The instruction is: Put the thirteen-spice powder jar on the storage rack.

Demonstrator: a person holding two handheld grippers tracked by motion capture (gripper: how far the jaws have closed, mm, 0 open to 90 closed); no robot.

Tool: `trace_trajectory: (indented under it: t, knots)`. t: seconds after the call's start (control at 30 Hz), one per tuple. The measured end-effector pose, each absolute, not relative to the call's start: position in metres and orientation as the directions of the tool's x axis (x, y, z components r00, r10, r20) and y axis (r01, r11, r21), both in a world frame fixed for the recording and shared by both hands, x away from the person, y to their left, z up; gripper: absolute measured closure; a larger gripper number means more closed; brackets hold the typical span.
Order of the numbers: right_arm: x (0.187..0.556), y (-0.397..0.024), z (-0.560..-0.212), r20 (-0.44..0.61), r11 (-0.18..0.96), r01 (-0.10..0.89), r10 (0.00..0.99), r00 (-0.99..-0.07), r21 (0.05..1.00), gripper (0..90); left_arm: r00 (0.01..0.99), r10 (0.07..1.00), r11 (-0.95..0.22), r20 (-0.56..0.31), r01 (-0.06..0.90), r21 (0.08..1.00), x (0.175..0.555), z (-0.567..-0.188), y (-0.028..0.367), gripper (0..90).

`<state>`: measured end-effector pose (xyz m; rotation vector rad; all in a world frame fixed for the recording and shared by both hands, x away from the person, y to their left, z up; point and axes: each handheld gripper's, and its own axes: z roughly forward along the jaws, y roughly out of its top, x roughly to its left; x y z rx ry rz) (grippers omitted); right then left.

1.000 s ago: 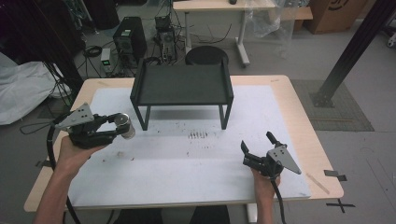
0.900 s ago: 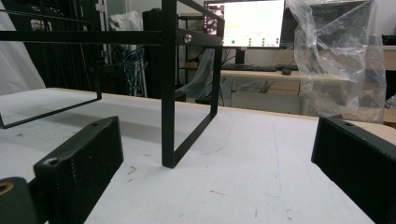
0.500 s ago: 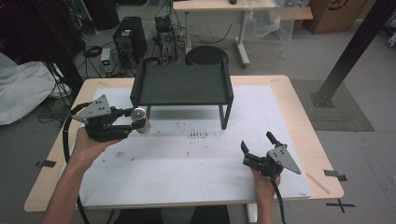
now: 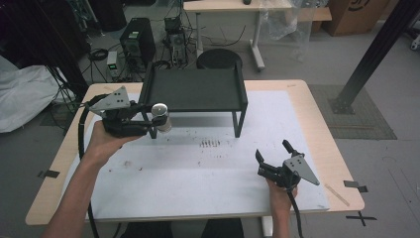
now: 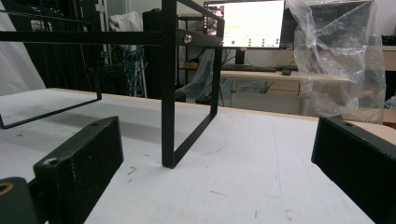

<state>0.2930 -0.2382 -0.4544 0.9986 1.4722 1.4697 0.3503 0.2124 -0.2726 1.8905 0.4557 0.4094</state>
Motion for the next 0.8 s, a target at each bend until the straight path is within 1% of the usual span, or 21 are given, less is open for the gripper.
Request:
trace_trajectory:
  t: [0.53, 0.8]
  knots:
    - [0.293, -0.238, -0.454, -0.012, 0.009, -0.010, 0.933, -0.358, 1.000, 1.8, 0.892, 0.449, -0.323, 0.058, 0.101, 0.941, 0.382, -0.250, 0.193, 48.9]
    - [0.293, -0.238, -0.454, -0.011, 0.009, -0.008, 0.933, -0.359, 1.000, 1.9, 0.899, 0.435, -0.337, 0.051, 0.110, 0.935, 0.405, -0.248, 0.186, 48.9]
